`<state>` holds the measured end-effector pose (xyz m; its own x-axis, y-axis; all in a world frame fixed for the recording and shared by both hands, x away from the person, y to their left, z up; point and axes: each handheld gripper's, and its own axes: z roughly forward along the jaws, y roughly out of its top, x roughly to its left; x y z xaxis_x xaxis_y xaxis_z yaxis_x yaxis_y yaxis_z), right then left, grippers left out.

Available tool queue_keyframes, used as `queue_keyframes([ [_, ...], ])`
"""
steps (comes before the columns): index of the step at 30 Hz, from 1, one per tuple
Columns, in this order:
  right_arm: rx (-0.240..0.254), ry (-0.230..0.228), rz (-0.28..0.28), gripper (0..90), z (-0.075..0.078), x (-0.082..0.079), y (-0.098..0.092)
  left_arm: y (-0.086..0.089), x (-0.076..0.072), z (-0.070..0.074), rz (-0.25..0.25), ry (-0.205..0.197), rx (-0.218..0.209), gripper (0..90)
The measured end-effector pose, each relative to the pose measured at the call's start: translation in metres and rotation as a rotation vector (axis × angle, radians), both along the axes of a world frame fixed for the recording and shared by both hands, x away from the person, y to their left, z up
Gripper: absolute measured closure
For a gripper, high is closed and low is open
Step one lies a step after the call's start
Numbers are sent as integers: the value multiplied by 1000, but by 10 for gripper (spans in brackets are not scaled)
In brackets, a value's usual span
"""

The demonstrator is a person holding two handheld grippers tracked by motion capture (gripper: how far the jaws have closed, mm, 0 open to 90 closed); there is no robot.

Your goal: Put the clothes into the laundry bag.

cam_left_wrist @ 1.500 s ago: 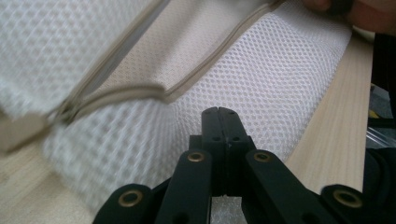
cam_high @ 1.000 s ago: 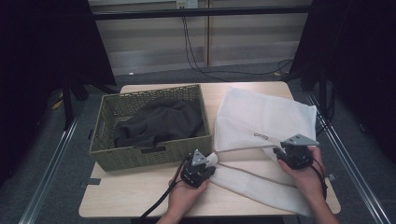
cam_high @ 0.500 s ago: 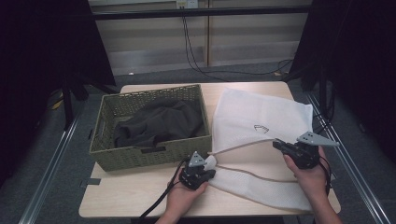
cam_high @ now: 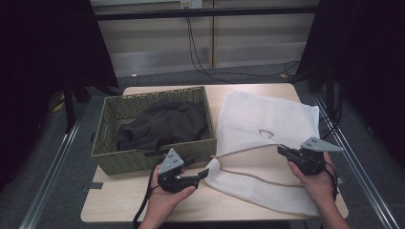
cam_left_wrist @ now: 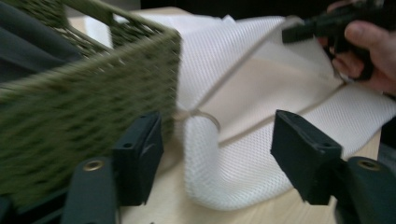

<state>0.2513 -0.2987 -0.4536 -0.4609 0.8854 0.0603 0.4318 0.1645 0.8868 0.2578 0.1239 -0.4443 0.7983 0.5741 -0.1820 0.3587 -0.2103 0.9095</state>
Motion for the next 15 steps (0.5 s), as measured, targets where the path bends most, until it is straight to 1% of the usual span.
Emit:
queue_keyframes([
  [1, -1, 3, 8, 873, -1, 0, 0, 8, 3, 7, 27, -12, 10, 240],
  [2, -1, 3, 8, 873, -1, 0, 0, 8, 3, 7, 27, -12, 10, 205],
  [3, -3, 5, 9, 873, -2, 0, 1, 14, 5, 14, 53, -9, 23, 171],
  [4, -4, 7, 9, 872, -3, 0, 1, 19, 6, 18, 64, -22, 38, 156],
  [5, -7, 9, 12, 872, -4, 1, 1, 23, 6, 21, 71, -27, 39, 162],
  [6, -7, 9, 12, 872, -4, 1, 1, 23, 6, 21, 71, -27, 39, 164],
  [7, -6, 13, 12, 872, -4, 0, 1, 34, 7, 27, 107, -34, 25, 168],
  [8, -6, 13, 12, 872, -4, 0, 1, 34, 7, 27, 107, -34, 25, 182],
  [9, -7, 10, 15, 871, -5, 0, 1, 49, 9, 34, 137, -46, -16, 197],
  [10, -7, 10, 15, 871, -5, 0, 1, 49, 9, 34, 137, -46, -16, 218],
  [11, -7, 12, 12, 871, -5, -1, 1, 66, 10, 42, 174, -56, -39, 233],
  [12, -9, 14, 17, 870, -6, -1, 1, 74, 12, 45, 197, -64, -32, 235],
  [13, -12, 16, 16, 870, -6, -1, 1, 81, 13, 47, 221, -64, -17, 237],
  [14, -12, 16, 16, 870, -6, -1, 1, 81, 13, 47, 221, -64, -17, 236],
  [15, -16, 21, 14, 869, -7, -1, 1, 94, 17, 48, 261, -49, 0, 232],
])
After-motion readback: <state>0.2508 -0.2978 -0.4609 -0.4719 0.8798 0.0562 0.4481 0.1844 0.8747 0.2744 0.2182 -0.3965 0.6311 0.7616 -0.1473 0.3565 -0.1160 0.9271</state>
